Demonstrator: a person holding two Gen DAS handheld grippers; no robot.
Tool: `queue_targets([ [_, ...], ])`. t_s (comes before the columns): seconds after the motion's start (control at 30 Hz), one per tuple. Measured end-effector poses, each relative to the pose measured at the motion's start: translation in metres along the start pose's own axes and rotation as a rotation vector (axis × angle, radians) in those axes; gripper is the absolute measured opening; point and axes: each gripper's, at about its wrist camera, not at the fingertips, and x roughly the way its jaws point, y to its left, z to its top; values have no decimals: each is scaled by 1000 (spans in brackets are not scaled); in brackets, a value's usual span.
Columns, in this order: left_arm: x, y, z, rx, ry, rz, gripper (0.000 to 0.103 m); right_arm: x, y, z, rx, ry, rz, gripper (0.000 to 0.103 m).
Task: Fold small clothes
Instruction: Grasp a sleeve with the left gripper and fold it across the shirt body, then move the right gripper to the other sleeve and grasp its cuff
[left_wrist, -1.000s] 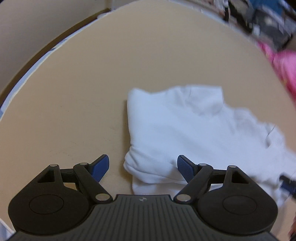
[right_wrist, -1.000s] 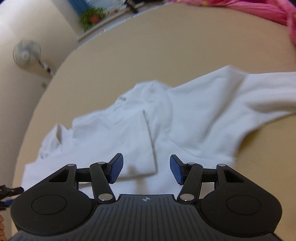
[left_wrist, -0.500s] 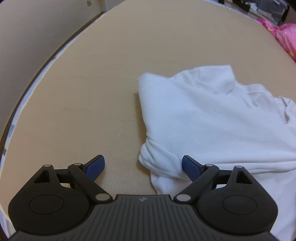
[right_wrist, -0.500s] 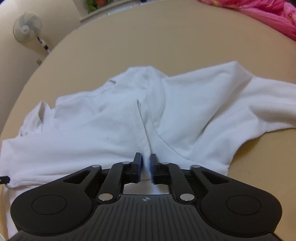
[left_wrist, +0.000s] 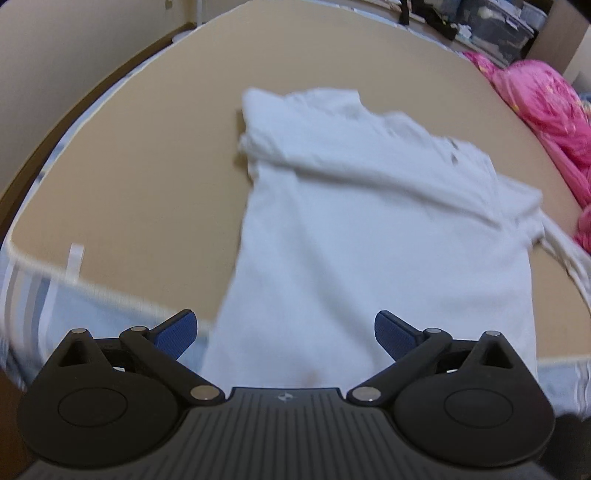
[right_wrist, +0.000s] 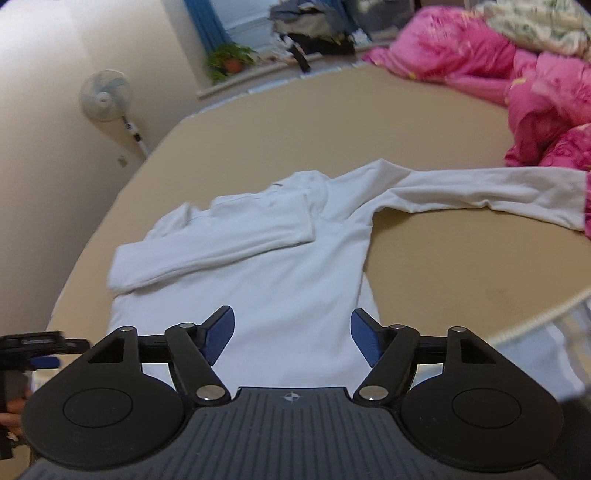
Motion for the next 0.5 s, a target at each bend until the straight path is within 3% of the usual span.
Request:
queue_targets([
  [0.2, -46, -23, -49, 54, -48, 14, 102, -53, 26, -29, -49, -51, 77, 77],
  [0.5, -115, -44, -82, 167, -198, 67, 102, -86, 26, -55, -37, -102, 104, 79],
])
